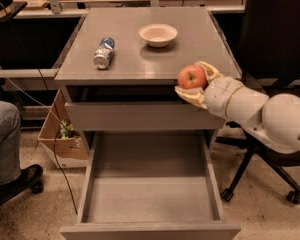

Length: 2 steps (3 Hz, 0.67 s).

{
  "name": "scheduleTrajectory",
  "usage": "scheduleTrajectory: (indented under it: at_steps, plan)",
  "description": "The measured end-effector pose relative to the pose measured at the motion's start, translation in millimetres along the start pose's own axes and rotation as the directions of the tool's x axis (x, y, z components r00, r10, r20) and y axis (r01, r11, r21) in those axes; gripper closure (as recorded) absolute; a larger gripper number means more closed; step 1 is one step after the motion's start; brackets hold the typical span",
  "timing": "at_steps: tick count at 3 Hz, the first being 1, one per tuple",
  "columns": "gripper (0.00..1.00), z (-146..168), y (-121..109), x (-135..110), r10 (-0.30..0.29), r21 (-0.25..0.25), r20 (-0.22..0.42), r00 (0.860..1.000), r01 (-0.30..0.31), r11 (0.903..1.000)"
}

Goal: Pick apple from middle drawer and place on counter

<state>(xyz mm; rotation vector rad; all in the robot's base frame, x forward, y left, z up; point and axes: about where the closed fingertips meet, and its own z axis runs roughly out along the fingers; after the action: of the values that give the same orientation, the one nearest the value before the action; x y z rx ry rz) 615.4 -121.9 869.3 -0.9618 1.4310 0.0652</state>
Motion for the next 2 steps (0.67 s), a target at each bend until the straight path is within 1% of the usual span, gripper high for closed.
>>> scheduleTrajectory:
  at_steps: [1,2]
  plan:
    - [1.0,31.3,-19.4,-37.6,-0.043,-0.025,0.029,0.999,0.043,0.9987]
    - [1.0,83.4,-50.7,-55.6,0.0,-0.078,0.024,1.0,0.002,0.997]
